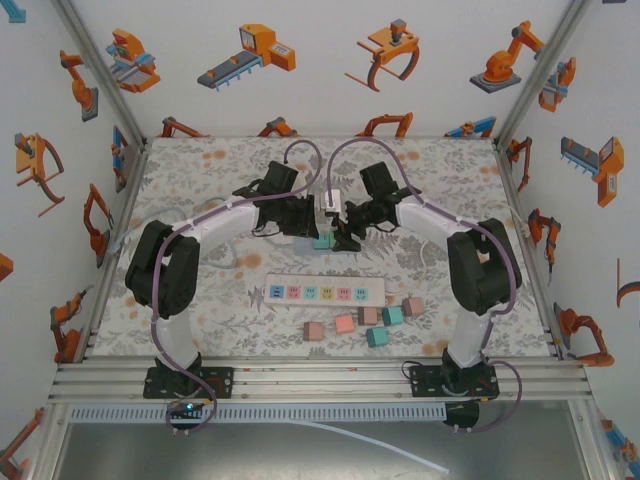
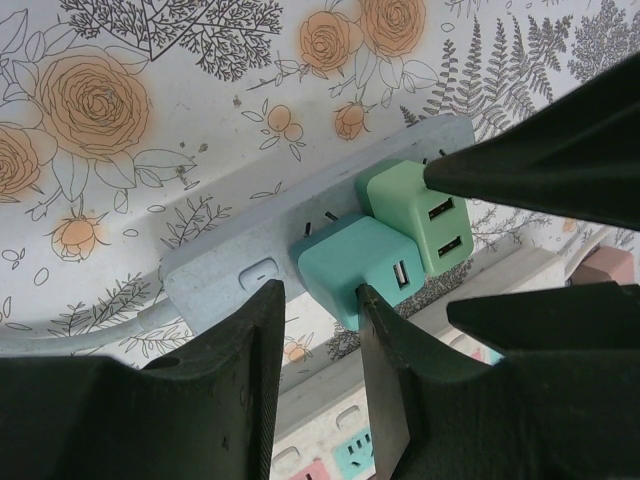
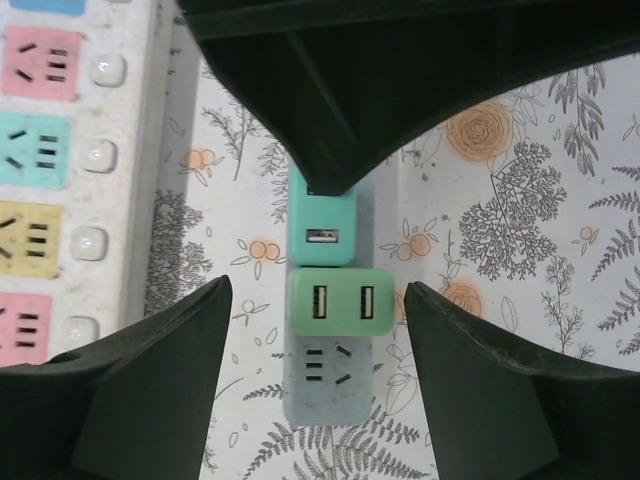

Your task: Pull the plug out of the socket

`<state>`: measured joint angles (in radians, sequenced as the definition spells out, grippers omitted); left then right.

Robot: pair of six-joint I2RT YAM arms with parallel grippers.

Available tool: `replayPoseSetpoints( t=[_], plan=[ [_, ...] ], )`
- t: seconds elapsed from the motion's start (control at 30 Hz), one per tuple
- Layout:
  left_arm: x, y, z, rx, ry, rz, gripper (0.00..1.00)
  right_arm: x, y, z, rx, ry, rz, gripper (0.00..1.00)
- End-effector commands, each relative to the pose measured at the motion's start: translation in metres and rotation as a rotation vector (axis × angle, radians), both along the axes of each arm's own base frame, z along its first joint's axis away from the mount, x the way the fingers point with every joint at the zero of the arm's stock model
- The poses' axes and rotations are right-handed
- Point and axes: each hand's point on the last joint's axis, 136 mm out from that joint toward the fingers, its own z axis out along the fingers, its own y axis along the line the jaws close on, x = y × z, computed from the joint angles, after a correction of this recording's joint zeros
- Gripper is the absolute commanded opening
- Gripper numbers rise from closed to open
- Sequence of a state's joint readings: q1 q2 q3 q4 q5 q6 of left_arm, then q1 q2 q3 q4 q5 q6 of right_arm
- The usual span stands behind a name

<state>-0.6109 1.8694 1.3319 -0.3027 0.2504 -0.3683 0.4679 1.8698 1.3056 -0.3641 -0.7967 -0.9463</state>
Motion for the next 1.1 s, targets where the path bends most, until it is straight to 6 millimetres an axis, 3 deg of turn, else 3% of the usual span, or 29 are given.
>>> replayPoseSetpoints(
  t=[0.0, 0.17, 0.37, 0.57, 0.73, 1.07],
  plan=[
    [-0.04, 0.038, -0.082, 0.26, 0.16, -0.025, 0.37, 0.002, -0.003, -0.02, -0.058, 0.034, 0.007, 0.62],
    [-0.039, 0.037, -0.081, 0.257, 0.158, -0.027, 0.37, 0.004, -0.001, -0.033, -0.07, 0.059, 0.013, 0.6],
    [-0.037, 0.035, -0.082, 0.255, 0.157, -0.029, 0.37, 0.002, 0.003, -0.039, -0.057, 0.091, 0.027, 0.49],
    [-0.038, 0.036, -0.083, 0.265, 0.159, -0.034, 0.37, 0.001, 0.004, -0.037, -0.045, 0.091, 0.034, 0.28],
    [-0.038, 0.036, -0.087, 0.265, 0.167, -0.036, 0.37, 0.0, 0.011, -0.019, 0.006, 0.088, 0.042, 0.18],
    [-0.042, 0.037, -0.095, 0.276, 0.18, -0.041, 0.37, -0.006, 0.031, 0.042, 0.184, 0.03, 0.05, 0.0]
  ],
)
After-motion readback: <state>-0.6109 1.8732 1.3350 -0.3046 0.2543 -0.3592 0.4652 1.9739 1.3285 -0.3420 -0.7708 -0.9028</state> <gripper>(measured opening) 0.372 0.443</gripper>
